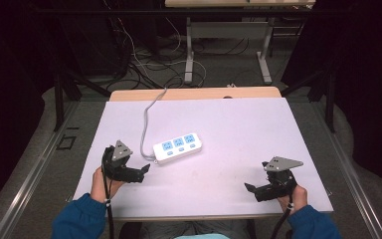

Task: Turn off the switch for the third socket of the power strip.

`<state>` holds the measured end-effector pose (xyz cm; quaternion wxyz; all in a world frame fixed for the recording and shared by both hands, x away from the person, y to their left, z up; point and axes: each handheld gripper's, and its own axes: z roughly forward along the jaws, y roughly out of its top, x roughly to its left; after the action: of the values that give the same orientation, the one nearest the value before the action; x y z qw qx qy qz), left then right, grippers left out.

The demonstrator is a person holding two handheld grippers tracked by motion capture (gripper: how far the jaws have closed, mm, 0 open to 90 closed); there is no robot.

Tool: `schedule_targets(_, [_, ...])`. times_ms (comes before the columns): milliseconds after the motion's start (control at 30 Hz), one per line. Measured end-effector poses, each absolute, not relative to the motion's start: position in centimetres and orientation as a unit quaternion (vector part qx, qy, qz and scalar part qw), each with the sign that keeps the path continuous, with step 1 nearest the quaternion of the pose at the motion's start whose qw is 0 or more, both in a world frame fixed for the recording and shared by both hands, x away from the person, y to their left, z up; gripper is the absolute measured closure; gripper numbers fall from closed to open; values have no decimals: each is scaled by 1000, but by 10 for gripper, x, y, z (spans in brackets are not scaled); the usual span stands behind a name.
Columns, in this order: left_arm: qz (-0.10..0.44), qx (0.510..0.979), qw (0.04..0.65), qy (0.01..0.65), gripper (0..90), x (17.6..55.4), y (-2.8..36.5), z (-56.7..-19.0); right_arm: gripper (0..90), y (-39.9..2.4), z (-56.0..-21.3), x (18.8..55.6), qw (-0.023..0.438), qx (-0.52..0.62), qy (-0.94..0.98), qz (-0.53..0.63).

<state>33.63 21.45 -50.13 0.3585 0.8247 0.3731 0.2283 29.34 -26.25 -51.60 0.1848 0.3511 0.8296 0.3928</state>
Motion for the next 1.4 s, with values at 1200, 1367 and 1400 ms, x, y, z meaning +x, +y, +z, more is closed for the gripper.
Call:
schedule_targets(1200, [241, 821, 354, 378, 1, 298, 250, -520, 27, -260, -517, 293, 184, 353, 830, 390])
schedule_targets(1367, [243, 818, 356, 380, 1, 294, 253, -523, 27, -261, -516, 293, 183, 350, 833, 388])
schedule_targets(1400, [240, 822, 353, 378, 0, 294, 253, -523, 28, -261, -516, 293, 184, 349, 833, 388])
